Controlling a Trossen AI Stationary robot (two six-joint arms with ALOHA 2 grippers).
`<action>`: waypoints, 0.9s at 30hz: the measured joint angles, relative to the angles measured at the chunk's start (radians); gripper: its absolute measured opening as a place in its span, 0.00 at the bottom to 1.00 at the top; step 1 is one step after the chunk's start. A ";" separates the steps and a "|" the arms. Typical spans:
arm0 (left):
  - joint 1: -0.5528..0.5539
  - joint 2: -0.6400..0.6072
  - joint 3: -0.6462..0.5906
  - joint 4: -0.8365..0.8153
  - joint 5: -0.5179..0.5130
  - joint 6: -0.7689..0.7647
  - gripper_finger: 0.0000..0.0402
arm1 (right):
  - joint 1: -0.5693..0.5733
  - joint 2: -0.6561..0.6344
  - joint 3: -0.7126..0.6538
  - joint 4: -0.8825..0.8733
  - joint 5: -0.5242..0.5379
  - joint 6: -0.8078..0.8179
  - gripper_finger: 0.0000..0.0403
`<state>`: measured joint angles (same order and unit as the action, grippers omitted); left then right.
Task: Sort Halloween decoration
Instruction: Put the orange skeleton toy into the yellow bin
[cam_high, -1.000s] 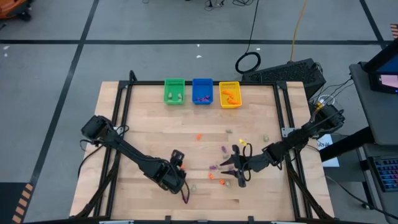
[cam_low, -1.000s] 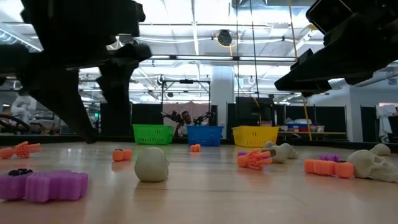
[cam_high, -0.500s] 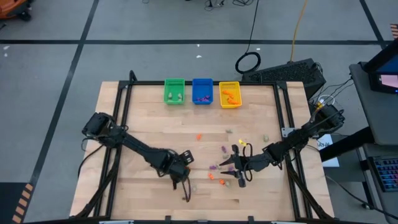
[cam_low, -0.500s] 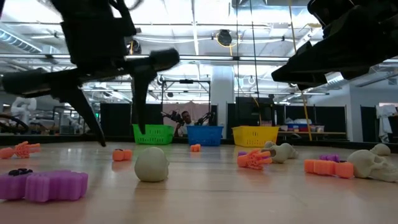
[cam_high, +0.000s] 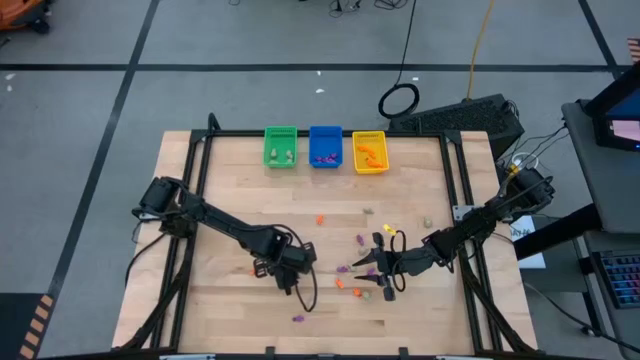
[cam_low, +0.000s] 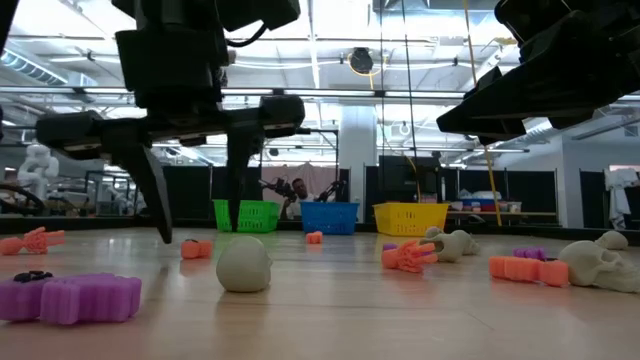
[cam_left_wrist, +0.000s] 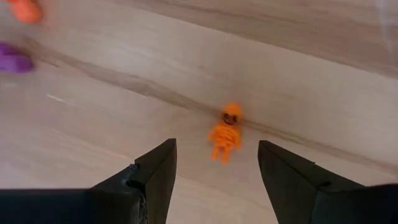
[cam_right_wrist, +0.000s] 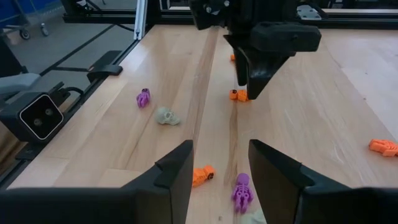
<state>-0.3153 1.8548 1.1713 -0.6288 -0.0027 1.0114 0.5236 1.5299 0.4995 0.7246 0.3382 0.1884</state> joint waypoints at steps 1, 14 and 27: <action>0.000 0.003 0.000 0.013 0.000 0.003 0.55 | 0.000 0.000 0.000 0.000 0.000 0.000 0.36; 0.002 0.031 0.001 0.012 0.003 0.016 0.40 | 0.000 0.000 0.000 -0.001 0.000 0.000 0.36; 0.003 0.032 0.001 0.016 -0.001 -0.004 0.17 | 0.000 0.000 0.000 -0.001 0.000 0.000 0.36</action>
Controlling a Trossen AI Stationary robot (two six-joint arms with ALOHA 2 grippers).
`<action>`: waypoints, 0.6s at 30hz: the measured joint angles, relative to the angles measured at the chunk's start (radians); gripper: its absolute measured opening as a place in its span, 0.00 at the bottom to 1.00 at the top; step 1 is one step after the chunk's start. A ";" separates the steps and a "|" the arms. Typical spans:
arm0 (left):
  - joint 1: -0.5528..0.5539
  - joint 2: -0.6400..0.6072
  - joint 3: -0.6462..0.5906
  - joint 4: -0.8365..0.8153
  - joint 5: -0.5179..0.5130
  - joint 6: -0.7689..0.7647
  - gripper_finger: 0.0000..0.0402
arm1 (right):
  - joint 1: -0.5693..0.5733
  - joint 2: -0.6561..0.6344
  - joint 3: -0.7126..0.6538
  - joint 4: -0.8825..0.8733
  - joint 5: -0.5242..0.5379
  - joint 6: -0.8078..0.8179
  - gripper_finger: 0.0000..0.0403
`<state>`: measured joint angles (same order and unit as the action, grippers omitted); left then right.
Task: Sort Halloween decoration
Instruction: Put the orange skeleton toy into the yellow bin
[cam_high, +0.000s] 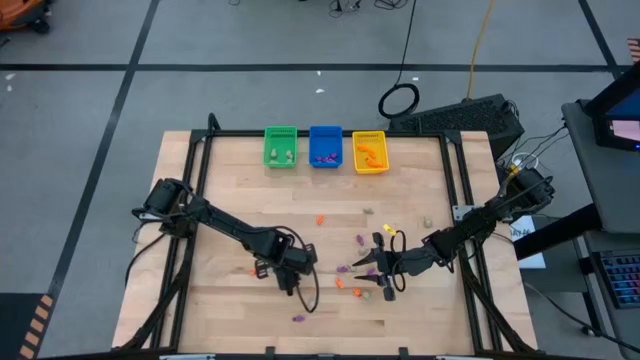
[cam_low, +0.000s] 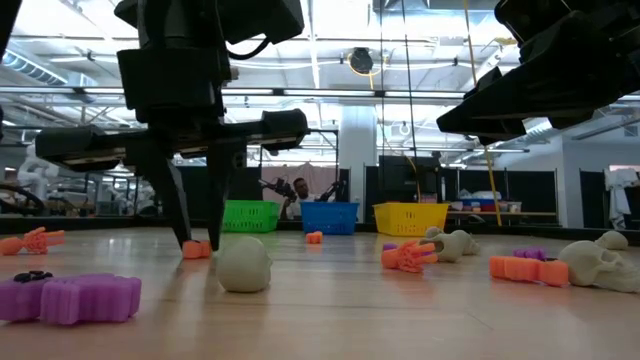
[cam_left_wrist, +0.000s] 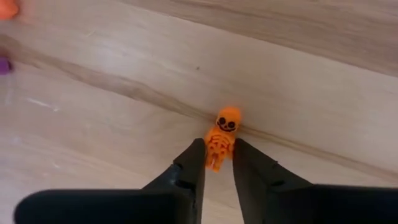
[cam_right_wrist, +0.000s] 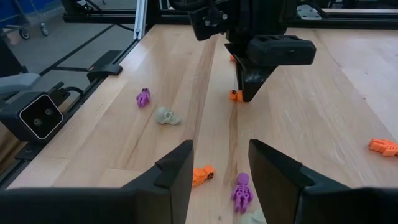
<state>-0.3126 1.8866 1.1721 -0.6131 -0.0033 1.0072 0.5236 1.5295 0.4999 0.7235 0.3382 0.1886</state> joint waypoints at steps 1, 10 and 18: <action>0.000 0.000 0.000 0.002 -0.001 -0.013 0.15 | 0.000 0.000 0.000 0.000 0.000 0.000 0.36; -0.001 0.000 0.000 0.003 -0.008 -0.132 0.08 | 0.000 0.000 0.000 0.003 0.000 0.000 0.36; -0.003 -0.007 0.023 -0.006 -0.048 -0.243 0.08 | 0.000 0.000 0.000 0.006 0.000 -0.021 0.36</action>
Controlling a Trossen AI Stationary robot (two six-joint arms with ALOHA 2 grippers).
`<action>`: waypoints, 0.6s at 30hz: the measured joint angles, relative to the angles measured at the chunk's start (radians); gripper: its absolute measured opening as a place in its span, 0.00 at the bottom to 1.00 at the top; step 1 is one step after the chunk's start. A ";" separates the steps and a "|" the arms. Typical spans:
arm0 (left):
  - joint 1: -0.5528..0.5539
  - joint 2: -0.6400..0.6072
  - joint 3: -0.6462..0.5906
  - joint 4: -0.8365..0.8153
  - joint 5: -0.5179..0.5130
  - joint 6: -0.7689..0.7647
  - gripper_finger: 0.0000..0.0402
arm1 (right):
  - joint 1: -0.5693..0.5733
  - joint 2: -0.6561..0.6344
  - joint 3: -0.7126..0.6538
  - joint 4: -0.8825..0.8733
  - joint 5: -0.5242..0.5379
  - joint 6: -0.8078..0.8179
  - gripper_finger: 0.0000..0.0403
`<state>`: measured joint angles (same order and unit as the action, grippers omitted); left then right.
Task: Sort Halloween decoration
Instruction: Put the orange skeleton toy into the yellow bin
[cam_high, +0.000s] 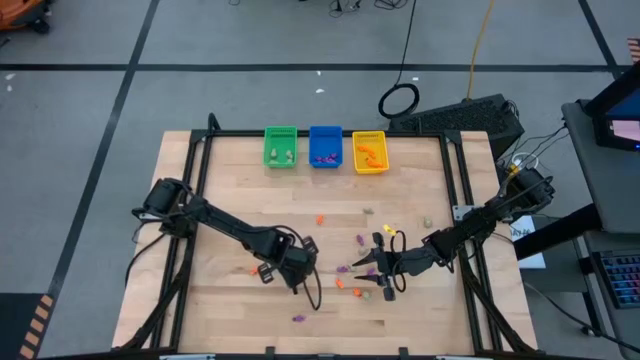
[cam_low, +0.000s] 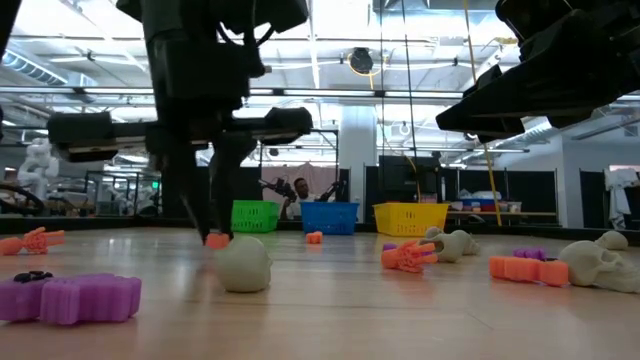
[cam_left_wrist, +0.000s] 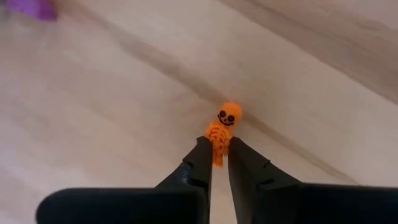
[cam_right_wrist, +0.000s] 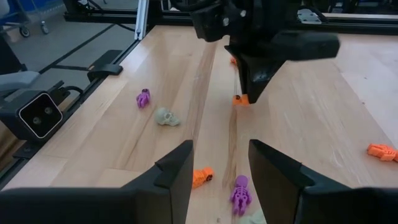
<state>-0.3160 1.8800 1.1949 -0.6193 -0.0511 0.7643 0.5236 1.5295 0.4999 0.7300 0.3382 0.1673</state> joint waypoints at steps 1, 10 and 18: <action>-0.001 -0.005 0.002 0.000 -0.015 -0.008 0.08 | 0.000 0.000 0.000 0.000 0.000 0.000 0.36; -0.018 -0.109 0.004 0.028 -0.225 -0.257 0.08 | 0.000 0.000 0.000 0.000 0.000 -0.014 0.36; -0.026 -0.206 0.005 0.140 -0.392 -0.574 0.08 | 0.000 0.000 0.000 0.043 0.086 -0.076 0.36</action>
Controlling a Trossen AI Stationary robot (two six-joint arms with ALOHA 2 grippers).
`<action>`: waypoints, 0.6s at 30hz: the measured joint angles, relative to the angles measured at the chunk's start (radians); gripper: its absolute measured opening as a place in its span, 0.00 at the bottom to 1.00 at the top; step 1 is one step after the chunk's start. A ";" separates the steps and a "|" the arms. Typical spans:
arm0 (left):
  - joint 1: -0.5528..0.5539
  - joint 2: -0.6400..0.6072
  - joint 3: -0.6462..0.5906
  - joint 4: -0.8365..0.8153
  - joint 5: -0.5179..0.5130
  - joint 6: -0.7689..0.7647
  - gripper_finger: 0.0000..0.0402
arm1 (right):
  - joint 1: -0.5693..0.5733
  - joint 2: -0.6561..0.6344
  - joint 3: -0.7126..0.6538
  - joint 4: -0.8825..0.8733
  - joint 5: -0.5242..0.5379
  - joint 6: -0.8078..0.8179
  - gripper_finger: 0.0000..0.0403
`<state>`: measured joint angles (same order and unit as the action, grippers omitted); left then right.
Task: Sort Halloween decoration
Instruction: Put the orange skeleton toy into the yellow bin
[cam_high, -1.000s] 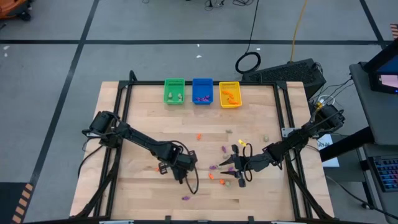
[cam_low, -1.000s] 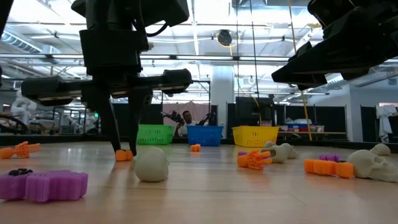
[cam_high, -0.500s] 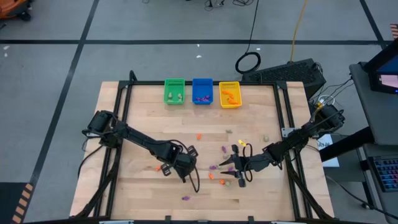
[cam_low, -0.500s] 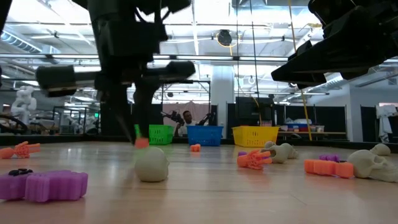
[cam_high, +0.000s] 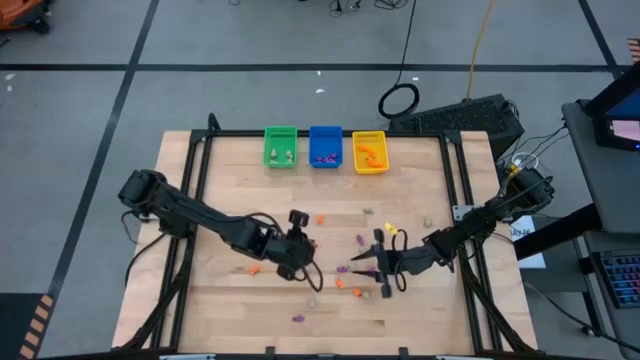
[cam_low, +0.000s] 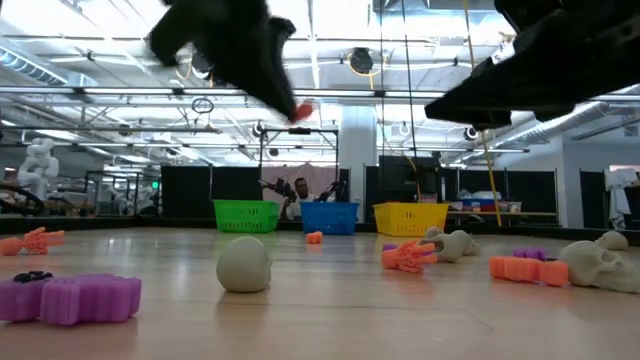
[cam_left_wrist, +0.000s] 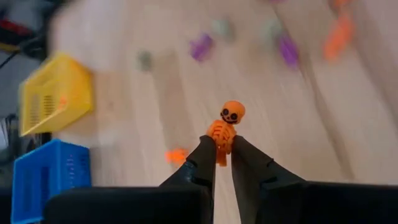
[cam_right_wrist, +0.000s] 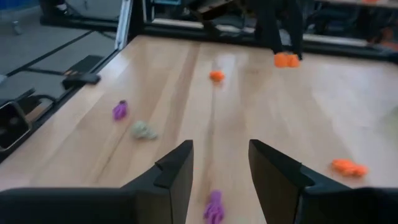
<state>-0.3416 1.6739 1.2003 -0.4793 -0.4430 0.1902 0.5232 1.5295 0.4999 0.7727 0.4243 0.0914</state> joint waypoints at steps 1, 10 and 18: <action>0.000 -0.008 0.000 0.027 -0.013 -0.038 0.08 | 0.000 0.000 0.000 0.011 0.013 -0.011 0.36; 0.000 -0.024 0.000 0.182 -0.039 -0.204 0.08 | 0.000 0.000 0.000 0.062 0.034 -0.078 0.36; -0.001 -0.024 0.000 0.200 -0.036 -0.267 0.08 | 0.000 0.000 0.000 0.068 0.196 -0.086 0.36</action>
<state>-0.3421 1.6501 1.2003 -0.2797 -0.4793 -0.0766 0.5232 1.5295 0.4999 0.8411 0.6204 0.0056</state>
